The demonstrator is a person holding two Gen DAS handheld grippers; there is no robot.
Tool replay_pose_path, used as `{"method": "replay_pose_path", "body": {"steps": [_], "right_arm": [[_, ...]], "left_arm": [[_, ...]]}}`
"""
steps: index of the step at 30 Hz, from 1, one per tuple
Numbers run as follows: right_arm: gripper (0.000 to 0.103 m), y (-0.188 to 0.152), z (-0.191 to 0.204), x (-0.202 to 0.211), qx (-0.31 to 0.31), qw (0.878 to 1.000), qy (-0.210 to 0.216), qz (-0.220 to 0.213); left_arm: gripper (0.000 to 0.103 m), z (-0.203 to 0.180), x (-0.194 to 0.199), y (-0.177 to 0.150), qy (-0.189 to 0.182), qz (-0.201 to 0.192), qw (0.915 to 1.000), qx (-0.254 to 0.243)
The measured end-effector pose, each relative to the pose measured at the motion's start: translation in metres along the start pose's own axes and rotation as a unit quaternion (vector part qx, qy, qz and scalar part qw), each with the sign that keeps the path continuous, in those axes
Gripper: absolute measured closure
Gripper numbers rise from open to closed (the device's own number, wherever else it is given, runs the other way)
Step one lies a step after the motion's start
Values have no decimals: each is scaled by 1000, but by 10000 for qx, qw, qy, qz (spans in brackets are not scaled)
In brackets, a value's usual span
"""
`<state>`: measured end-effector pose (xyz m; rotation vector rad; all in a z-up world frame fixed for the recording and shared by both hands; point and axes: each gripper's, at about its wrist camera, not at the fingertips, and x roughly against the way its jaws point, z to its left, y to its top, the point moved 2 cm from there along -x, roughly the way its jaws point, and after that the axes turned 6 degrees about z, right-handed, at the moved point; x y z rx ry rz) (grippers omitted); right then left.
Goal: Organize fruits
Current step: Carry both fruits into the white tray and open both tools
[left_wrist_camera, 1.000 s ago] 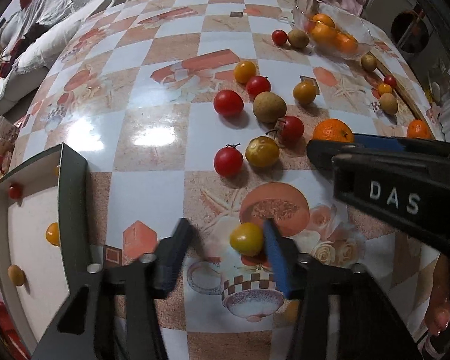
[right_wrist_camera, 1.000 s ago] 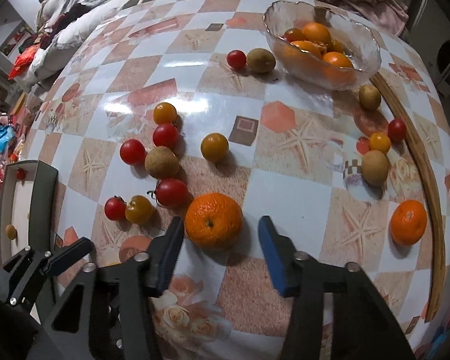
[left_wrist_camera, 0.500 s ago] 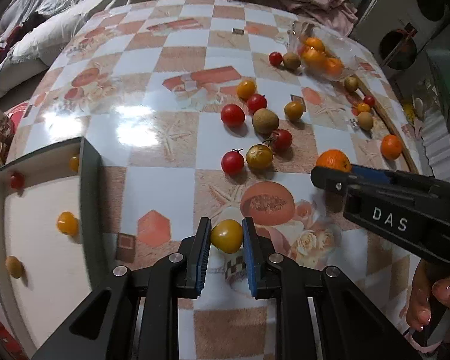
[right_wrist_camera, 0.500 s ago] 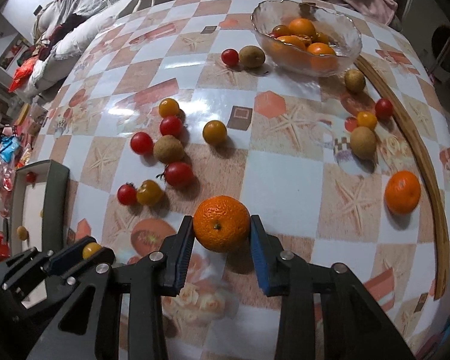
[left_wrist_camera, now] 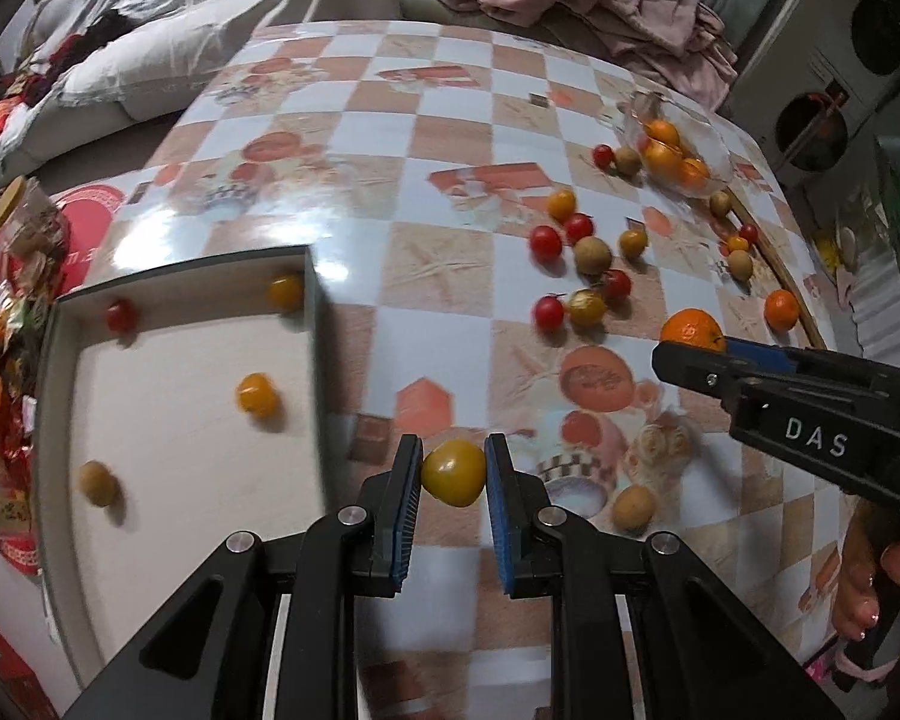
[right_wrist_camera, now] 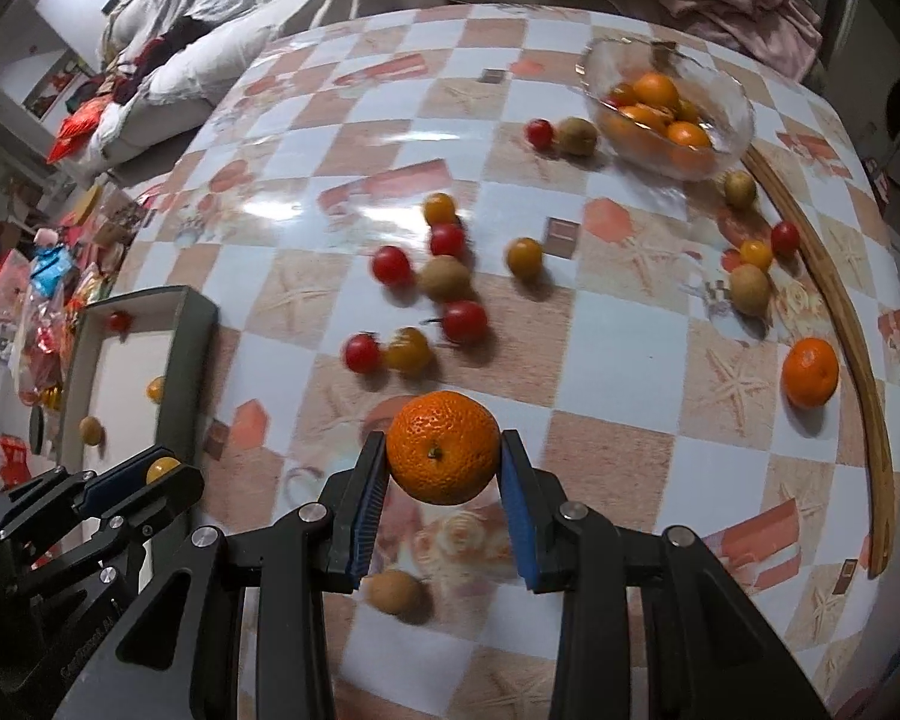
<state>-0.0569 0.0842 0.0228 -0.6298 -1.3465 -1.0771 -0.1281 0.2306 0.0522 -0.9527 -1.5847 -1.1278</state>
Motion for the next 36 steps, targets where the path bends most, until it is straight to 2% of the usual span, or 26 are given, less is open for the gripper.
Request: {"method": "replay_pose_path", "body": {"steps": [11,23,31,36], "right_arm": [[63,8,76,-2,649,9976,226,29],[63,12,173,-26,1420,9884,486,249],[63,11,216,-52,1802,9812,496,485],[63,15,239,-74,2028,9769,354,576]], "left_arm": [[80,67,19,-27,271,-100,9981,550],[80,148,24,-64,615,-75,9883,1392],[80,181,13,-81,801,18,9818,1719],[80,193,2,-85,891,100,9793,1814]]}}
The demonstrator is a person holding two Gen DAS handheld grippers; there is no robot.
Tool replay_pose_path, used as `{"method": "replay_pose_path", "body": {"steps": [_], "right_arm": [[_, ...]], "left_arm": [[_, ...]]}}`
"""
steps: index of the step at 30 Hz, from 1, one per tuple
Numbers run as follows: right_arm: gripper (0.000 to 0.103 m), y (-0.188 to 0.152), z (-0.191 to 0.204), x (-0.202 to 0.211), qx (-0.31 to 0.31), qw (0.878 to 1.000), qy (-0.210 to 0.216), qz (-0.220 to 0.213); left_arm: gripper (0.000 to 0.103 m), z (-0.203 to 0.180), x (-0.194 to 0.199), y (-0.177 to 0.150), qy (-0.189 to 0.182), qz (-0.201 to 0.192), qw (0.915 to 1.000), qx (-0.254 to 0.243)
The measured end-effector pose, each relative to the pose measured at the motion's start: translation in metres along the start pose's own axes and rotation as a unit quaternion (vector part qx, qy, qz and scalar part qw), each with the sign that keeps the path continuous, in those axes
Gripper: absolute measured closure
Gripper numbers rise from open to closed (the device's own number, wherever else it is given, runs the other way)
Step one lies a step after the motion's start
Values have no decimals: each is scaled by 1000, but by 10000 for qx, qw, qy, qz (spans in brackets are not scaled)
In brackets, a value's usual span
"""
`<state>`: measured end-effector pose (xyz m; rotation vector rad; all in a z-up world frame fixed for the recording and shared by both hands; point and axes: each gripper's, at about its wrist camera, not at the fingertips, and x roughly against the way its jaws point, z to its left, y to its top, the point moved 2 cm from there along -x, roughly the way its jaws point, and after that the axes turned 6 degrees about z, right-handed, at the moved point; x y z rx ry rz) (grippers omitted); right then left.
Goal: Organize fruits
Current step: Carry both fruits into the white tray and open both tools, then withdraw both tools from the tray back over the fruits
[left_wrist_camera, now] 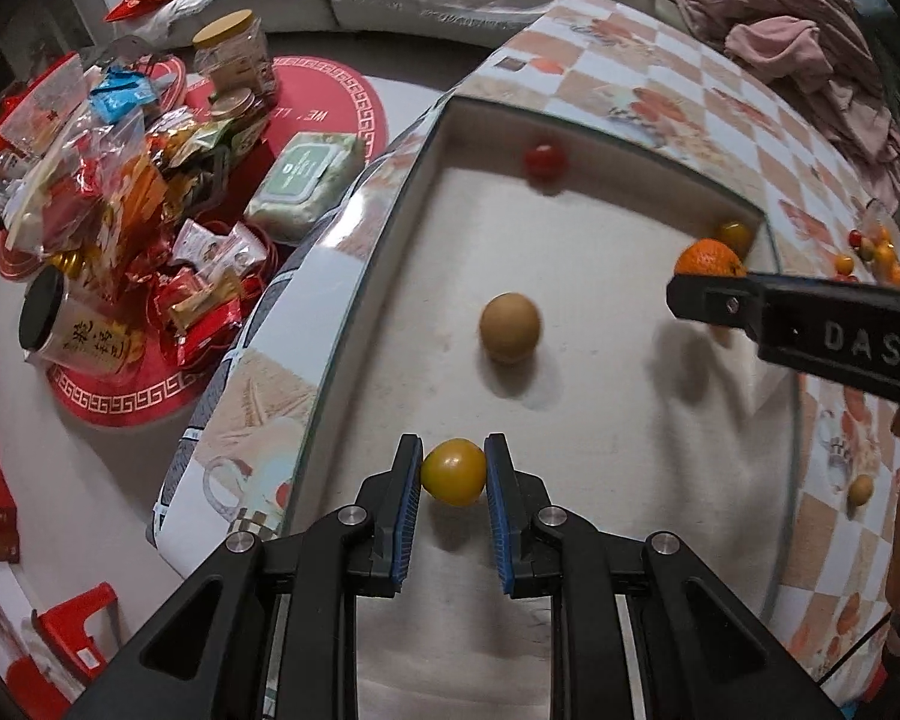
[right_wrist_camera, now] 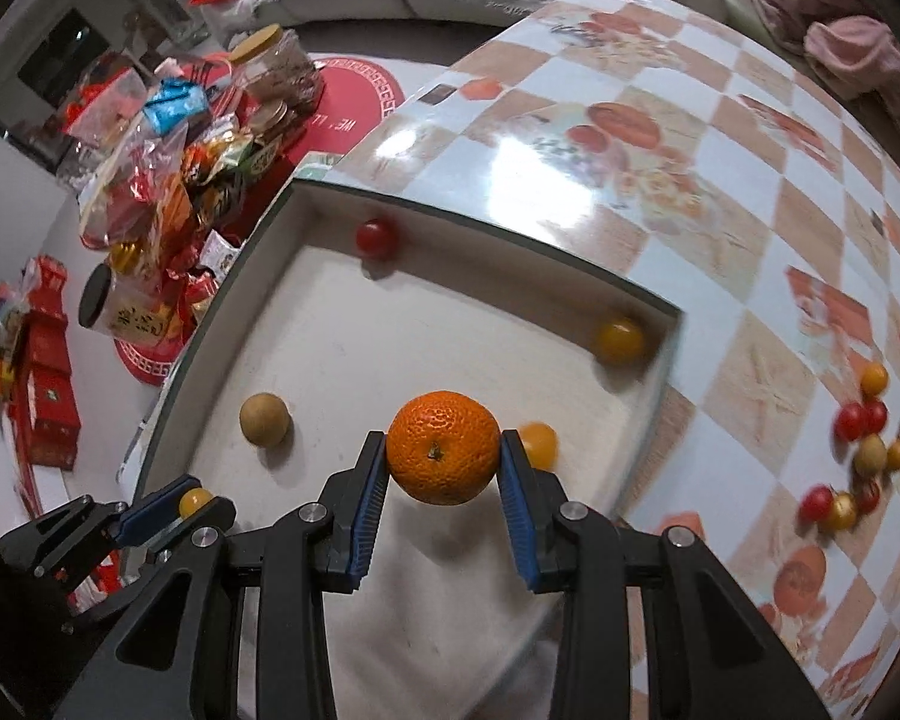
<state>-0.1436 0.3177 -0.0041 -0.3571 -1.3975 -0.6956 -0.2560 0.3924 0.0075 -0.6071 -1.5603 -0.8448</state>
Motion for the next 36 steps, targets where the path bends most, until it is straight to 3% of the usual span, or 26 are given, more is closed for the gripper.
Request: {"method": "replay_pose_path", "body": {"steps": [12,18,22,28,29,30,31,32,36], "right_arm": [[63,18,14,-26,417,9972,-620,24],[62,17,18,-29,532,9960,-717,-11],[48,17,18,-29,598,9963,-622,46],[46,14,15,-30,550,9968,-582,40],[45,14,15,-30,546,9969,-570,44],[45,13,13,-29,540,9970,-557,47],[45,13,12,-29,533,9970,-556,49],[45,12,11,-28,522,9971,-548,42],[45,12,8,-26,469,9975,-533,8]], "left_arm": [[80,4,-10,0,16,42,10000,8],[80,-3,-9,-2,197,-66,9996,-199],[80,-5,-8,-2,269,-66,9992,-284],[79,-6,-9,-2,292,-62,9986,-435],[68,-7,-9,-2,280,-64,9985,-462],[38,-7,-8,-3,270,-75,9985,-467],[30,-7,-6,-4,284,-149,9985,-443],[30,-8,-2,-5,235,-283,9983,-448],[30,-13,-5,-8,307,-158,9977,-580]]}}
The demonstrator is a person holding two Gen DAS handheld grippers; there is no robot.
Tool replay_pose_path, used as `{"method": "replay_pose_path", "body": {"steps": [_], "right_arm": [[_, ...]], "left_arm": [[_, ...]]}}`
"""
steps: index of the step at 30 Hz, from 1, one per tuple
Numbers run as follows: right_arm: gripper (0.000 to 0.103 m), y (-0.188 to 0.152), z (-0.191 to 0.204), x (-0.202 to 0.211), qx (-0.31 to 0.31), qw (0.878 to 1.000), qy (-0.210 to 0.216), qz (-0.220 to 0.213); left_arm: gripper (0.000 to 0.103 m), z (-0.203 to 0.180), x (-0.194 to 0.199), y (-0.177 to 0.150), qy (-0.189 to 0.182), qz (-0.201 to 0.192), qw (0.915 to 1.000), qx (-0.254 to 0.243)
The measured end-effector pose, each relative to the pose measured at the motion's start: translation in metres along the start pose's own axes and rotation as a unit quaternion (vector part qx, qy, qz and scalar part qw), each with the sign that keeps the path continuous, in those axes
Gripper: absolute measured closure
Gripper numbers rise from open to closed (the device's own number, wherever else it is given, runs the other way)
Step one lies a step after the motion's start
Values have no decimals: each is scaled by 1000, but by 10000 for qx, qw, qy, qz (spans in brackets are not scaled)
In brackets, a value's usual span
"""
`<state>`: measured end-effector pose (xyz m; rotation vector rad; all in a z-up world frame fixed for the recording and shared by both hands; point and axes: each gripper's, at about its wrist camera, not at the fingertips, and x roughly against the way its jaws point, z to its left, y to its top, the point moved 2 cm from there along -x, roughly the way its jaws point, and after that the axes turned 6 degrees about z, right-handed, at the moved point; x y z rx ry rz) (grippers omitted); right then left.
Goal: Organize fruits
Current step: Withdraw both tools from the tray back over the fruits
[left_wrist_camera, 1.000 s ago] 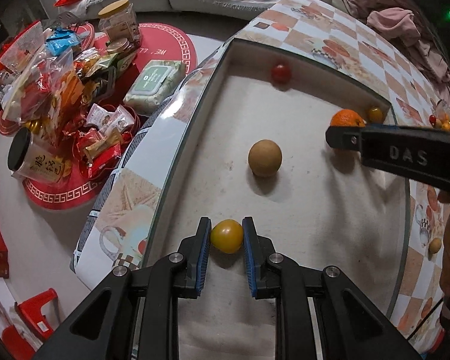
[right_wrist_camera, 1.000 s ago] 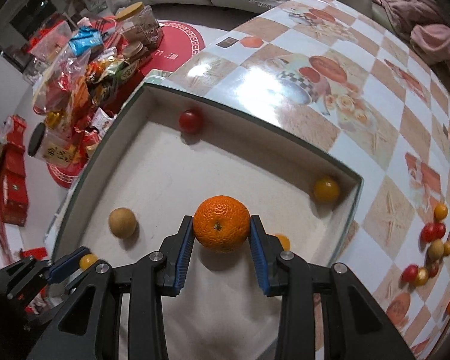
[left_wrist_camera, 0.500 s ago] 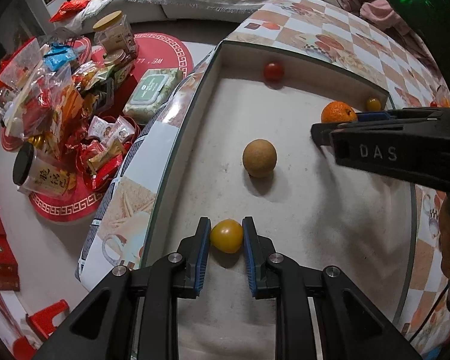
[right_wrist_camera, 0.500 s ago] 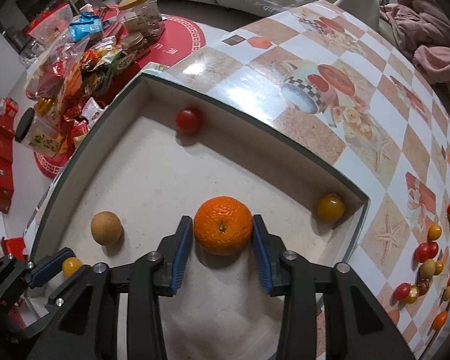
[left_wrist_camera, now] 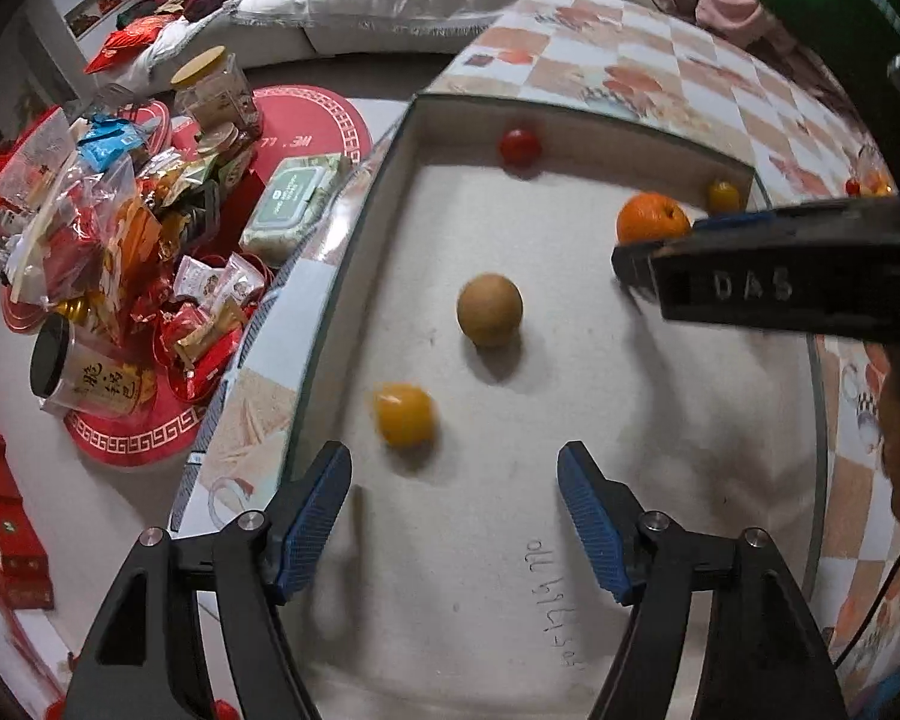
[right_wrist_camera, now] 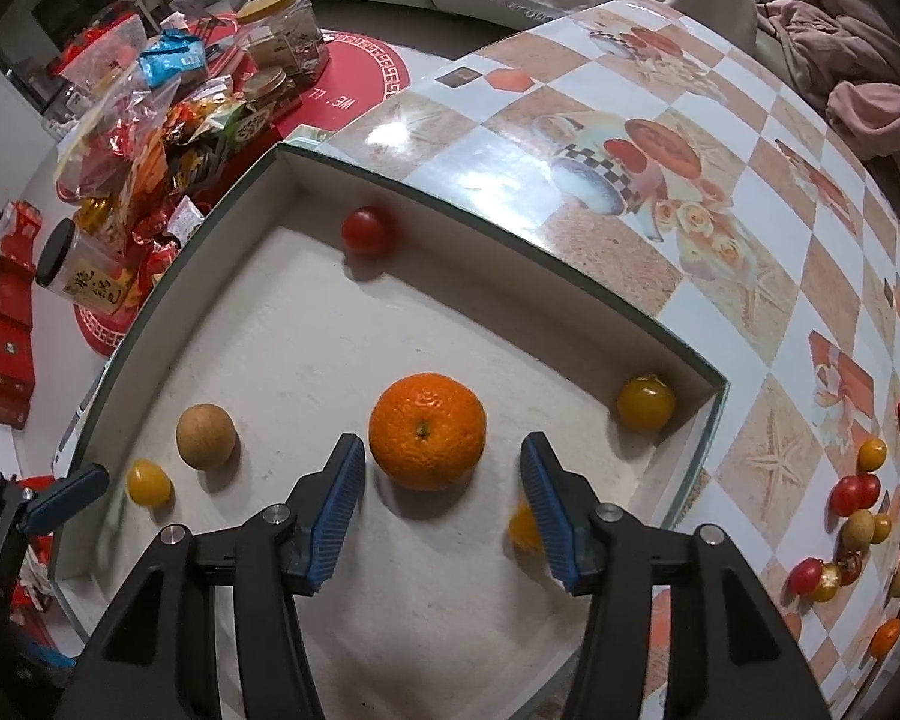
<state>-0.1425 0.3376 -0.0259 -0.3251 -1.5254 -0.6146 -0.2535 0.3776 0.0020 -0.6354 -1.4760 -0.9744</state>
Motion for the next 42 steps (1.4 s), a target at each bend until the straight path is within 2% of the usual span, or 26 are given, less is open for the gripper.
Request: {"method": "replay_pose_path", "body": {"steps": [4,5,7,14,20,32,37,42], "right_arm": [[42,-2,-3,6,-61,9999,78,-48],[34,-3,-4,9,-71,9999,113,-74],[23,-4,-5,16,-103,9996,205,-147],[23,-12,-21,50,-431,9969,408,-509],[23,-38,-62,72,-994,9922,391,-646],[23,-126,-177,87,-2264,9724,-56,-555],[23,-161,-217,81,-2704,9616,-233,-408],[23,-178,-249,75,-3015,9525,-262,-348]], "left_arm": [[30,-4,0,-1,29,21,10000,-56],[30,-6,1,0,26,32,10000,-72],[30,-9,2,0,46,29,9999,-117],[30,-32,14,5,25,-6,9992,-395],[30,-73,28,16,-83,-135,9965,-815],[30,-171,49,38,-481,-319,9863,-1544],[30,-204,40,48,-586,-247,9839,-1673],[30,-231,22,61,-569,-182,9829,-1740]]}}
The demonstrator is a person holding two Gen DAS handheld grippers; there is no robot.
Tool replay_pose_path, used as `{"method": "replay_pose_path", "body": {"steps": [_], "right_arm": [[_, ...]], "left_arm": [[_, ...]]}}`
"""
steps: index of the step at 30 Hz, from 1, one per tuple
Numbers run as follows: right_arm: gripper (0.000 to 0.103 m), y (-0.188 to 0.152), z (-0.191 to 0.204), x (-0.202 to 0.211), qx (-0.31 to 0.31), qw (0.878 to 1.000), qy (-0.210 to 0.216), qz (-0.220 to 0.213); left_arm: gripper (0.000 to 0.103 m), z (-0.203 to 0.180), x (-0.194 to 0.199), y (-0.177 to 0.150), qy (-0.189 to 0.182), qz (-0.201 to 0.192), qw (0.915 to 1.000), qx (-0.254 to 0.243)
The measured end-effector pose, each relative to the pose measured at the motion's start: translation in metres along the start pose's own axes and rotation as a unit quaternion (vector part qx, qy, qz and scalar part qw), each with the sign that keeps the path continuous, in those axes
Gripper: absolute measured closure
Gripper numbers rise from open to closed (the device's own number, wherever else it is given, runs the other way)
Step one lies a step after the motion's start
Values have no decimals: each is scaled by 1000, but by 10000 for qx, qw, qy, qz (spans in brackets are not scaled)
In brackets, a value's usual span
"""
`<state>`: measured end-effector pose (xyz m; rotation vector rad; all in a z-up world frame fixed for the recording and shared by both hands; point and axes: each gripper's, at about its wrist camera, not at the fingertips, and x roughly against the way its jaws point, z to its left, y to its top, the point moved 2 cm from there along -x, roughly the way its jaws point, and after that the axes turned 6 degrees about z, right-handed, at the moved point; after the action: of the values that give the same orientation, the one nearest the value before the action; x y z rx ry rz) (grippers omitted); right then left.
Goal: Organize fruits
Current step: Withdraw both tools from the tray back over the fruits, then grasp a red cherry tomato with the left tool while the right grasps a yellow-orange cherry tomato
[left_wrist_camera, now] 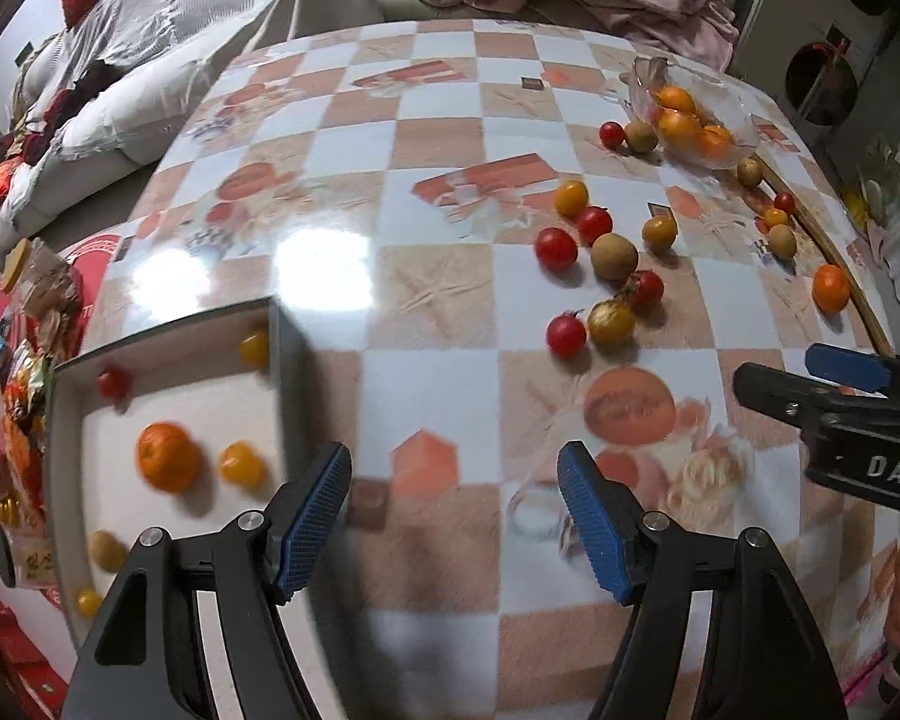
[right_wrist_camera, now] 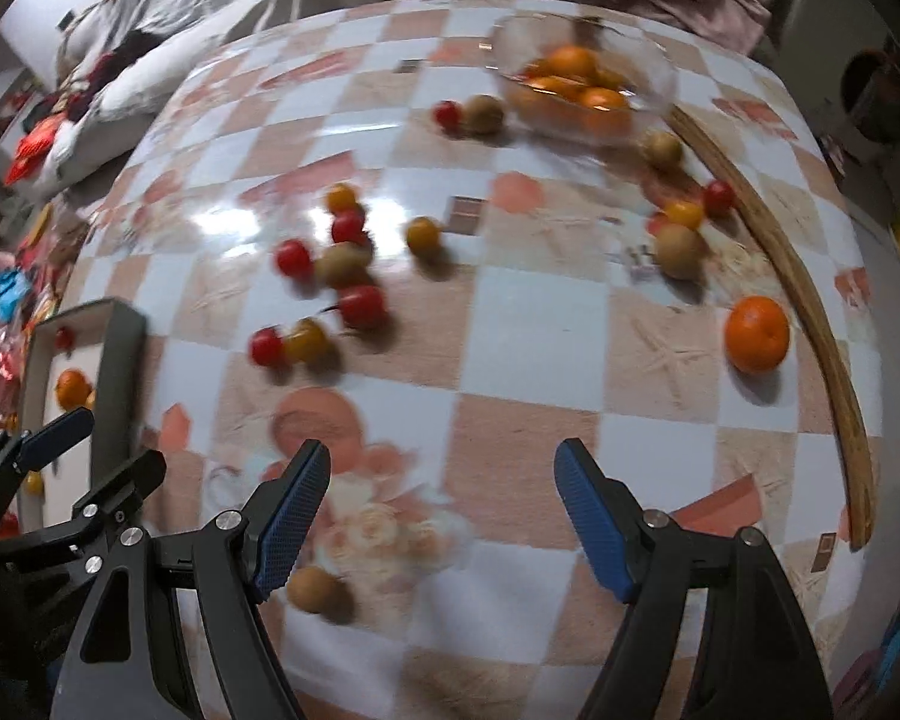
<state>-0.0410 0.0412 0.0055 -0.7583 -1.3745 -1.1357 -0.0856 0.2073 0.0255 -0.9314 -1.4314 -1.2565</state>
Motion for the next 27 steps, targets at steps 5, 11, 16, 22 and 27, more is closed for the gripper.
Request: {"method": "replay_pose_path", "body": {"steps": [5,11,16,22,27], "right_arm": [[23,15,-21,-6,-226,9997,14,-35],[37,38,-17,-21,62,10000,9,-76],[40,57,-3,-33,358,9993,64,-123],[43,73,6,-40,587,9981,5,-207],[57,84,11,-43,742,9968,-25,-288]], "left_arm": [[30,-9,-18,16,-14,32,10000,-10],[30,-14,-35,29,-8,86,10000,-26],[30,-19,-43,38,-84,57,9999,2],[31,-23,-46,45,-74,-15,9999,94],[42,-24,-45,48,-133,-27,9999,80]]}}
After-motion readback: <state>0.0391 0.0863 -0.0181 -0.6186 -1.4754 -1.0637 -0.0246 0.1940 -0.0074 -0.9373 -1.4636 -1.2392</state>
